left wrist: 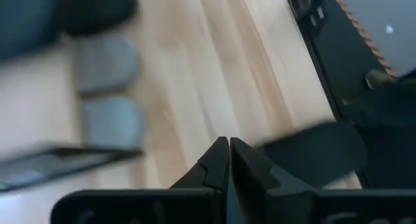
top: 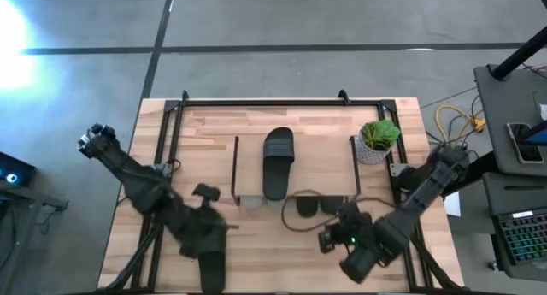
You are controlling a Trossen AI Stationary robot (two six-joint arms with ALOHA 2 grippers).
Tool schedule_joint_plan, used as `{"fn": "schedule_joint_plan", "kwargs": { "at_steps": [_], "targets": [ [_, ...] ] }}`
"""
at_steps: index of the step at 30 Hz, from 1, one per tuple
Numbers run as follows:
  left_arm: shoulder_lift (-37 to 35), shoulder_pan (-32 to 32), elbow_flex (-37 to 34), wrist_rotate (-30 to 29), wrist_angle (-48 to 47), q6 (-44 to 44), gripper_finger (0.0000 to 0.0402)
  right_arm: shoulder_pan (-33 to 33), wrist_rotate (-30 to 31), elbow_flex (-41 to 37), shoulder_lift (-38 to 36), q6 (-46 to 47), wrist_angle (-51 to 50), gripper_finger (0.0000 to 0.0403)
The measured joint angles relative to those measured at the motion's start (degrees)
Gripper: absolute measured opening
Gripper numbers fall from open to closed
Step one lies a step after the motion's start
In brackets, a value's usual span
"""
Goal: Pick and place slides into the shelf
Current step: Put the black slide on the shelf
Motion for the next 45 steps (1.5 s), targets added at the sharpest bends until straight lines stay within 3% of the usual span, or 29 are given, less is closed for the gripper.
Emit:
{"fn": "schedule_joint_plan", "kwargs": {
  "at_steps": [8, 14, 18, 21, 32, 40, 45],
  "targets": [
    [2.33, -10.78, -9.13, -1.26, -0.25, -20.05, 0.0017, 5.75, -0.28, -0.02, 6.37, 8.27, 8.37, 0.0014],
    [5.47, -12.89, -10.24, -0.04, -1.42, -29.70, 0.0108, 6.77, -0.66, 0.00, 10.50, 6.57, 18.23, 0.0068],
    [8.17, -13.73, -9.24, 0.53, -1.20, -29.93, 0.0177, 6.77, -0.68, 0.00, 12.26, 5.81, 21.10, 0.0117],
    [10.43, -14.37, -8.29, -0.05, -1.01, -30.11, 0.0207, 6.77, -0.68, 0.00, 12.98, 5.45, 21.72, 0.0146],
    [20.98, -17.09, -5.39, -4.38, -3.88, -38.49, 0.0215, 6.77, -0.76, 0.00, 13.11, 3.97, 21.53, 0.0173],
    [23.97, -17.38, -3.09, -5.10, -3.17, -39.11, 0.0215, 6.79, -2.37, 0.00, 13.05, 3.47, 20.68, 0.0173],
    [25.24, -17.30, -3.67, -9.20, -4.26, -41.35, 0.0215, 6.81, -2.45, 0.00, 13.05, 3.27, 20.09, 0.0173]
  ]
}}
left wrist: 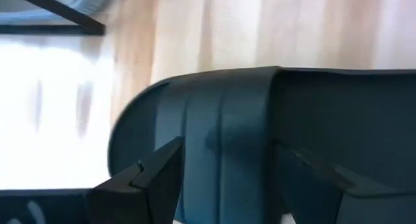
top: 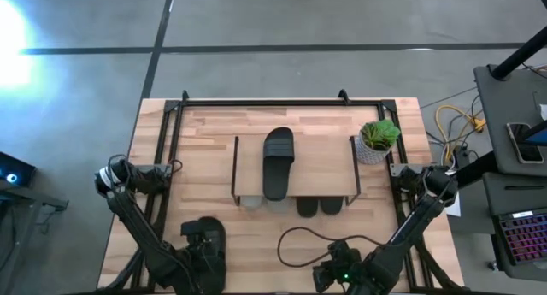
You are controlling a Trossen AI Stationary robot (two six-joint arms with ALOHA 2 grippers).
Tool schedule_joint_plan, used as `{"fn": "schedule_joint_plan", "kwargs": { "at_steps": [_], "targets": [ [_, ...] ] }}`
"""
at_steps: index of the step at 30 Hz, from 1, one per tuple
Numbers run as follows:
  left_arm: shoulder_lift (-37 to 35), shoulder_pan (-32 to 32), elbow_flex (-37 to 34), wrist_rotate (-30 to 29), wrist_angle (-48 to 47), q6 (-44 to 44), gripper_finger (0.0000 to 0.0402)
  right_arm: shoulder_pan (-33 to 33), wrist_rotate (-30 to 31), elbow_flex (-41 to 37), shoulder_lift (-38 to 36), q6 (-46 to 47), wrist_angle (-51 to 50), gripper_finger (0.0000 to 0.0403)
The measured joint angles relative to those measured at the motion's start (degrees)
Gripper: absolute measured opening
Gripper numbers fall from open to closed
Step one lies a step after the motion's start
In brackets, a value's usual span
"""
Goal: Pick and place slides into the shelf
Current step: Put the black slide on the shelf
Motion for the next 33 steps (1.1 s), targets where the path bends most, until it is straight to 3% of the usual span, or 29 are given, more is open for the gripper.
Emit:
{"fn": "schedule_joint_plan", "kwargs": {
  "at_steps": [7, 17, 21, 27, 33],
  "targets": [
    [3.65, 0.02, -0.05, -4.03, -5.05, -0.78, 0.0187, 0.00, 0.01, 0.00, 0.00, 0.02, -1.12, 0.0173],
    [5.46, 0.44, -0.12, -4.84, -9.26, -0.61, 0.0020, 0.00, 0.57, 0.00, 0.00, 0.02, -1.78, 0.0171],
    [3.30, 0.73, 0.83, -7.47, -15.51, -3.35, 0.0004, 0.14, 3.33, 0.00, -0.03, 0.02, -1.94, 0.0163],
    [-5.68, 0.73, 8.47, -17.94, -27.89, -6.03, 0.0002, 1.05, 13.85, 0.00, -2.39, -2.32, -0.60, 0.0148],
    [-14.64, 4.54, 17.41, -32.52, -27.08, 5.21, 0.0001, 1.88, 23.69, 0.02, -5.62, -5.35, -0.94, 0.0137]
  ]
}}
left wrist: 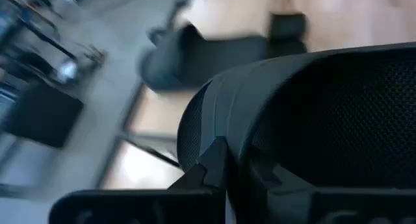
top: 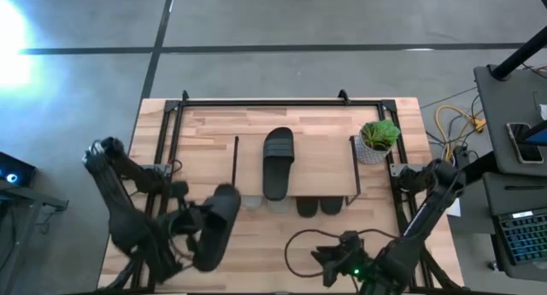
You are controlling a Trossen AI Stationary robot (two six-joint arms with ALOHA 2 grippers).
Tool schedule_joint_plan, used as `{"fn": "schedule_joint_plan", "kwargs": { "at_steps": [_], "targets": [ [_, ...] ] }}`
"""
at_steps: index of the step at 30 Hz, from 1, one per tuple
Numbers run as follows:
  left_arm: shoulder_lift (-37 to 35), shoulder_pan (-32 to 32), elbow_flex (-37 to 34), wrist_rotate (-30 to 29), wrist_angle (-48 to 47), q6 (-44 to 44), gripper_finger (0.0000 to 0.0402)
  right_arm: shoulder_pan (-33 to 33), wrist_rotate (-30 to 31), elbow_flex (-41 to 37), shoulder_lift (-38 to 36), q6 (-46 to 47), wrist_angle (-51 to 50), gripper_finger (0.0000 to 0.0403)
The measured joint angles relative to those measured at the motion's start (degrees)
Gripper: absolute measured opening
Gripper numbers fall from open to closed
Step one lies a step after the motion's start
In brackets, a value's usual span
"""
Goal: Pick and place slides into the shelf
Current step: Put the black slide on the shelf
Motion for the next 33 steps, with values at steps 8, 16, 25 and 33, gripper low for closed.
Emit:
{"fn": "schedule_joint_plan", "kwargs": {
  "at_steps": [8, 16, 25, 33],
  "targets": [
    [-1.47, 17.35, 7.58, -1.13, 18.06, 38.80, 0.0000, -0.07, 12.21, 0.00, -2.45, -2.97, -0.08, 0.0134],
    [2.16, 31.60, 8.83, 9.78, 41.67, 64.91, 0.0000, 1.35, 30.14, 0.00, -5.38, -3.04, 0.25, 0.0134],
    [11.76, 41.13, 11.95, 13.76, 41.47, 68.35, 0.0000, 2.42, 34.08, 0.01, -11.53, -9.05, 0.28, 0.0134],
    [20.25, 44.56, 24.30, 13.26, 44.36, 76.39, 0.0000, 1.69, 34.03, 0.00, -15.34, -15.38, 0.10, 0.0134]
  ]
}}
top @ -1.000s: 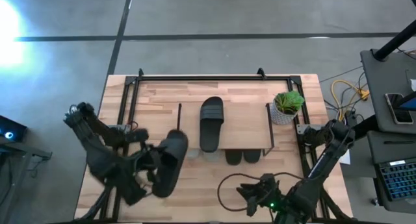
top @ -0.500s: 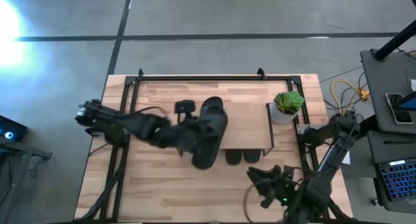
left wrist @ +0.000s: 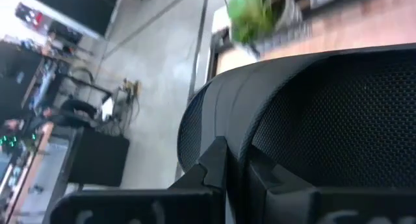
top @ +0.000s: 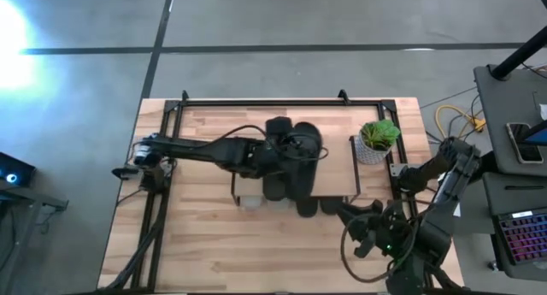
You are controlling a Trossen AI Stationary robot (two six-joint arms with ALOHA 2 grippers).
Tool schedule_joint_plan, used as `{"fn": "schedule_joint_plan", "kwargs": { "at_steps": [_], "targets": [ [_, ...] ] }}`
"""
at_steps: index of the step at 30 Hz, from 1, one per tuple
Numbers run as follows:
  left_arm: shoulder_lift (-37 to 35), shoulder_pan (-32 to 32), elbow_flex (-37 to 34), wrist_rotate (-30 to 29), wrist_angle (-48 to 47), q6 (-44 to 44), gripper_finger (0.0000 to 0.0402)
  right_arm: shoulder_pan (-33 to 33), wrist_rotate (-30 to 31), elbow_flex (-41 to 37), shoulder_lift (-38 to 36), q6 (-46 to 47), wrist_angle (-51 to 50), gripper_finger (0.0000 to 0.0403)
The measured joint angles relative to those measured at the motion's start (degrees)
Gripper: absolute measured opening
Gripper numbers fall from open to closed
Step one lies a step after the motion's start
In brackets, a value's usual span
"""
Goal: Pick and place slides into the shelf
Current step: Put the black slide on the shelf
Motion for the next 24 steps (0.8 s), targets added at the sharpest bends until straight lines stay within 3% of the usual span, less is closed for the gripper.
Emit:
{"fn": "schedule_joint_plan", "kwargs": {
  "at_steps": [8, 15, 24],
  "targets": [
    [10.00, 3.70, 10.12, -0.11, -0.40, 3.50, 0.0000, 0.02, -0.04, 0.00, -1.26, -0.03, -0.09, 0.0134],
    [14.99, 4.76, 11.72, 0.47, -1.08, 6.27, 0.0000, 0.01, -0.05, 0.00, -3.10, -1.46, 0.01, 0.0132],
    [15.62, 5.43, 11.57, -1.15, -5.43, 6.38, 0.0000, 0.02, -0.04, 0.00, -3.39, -2.15, -0.11, 0.0134]
  ]
}}
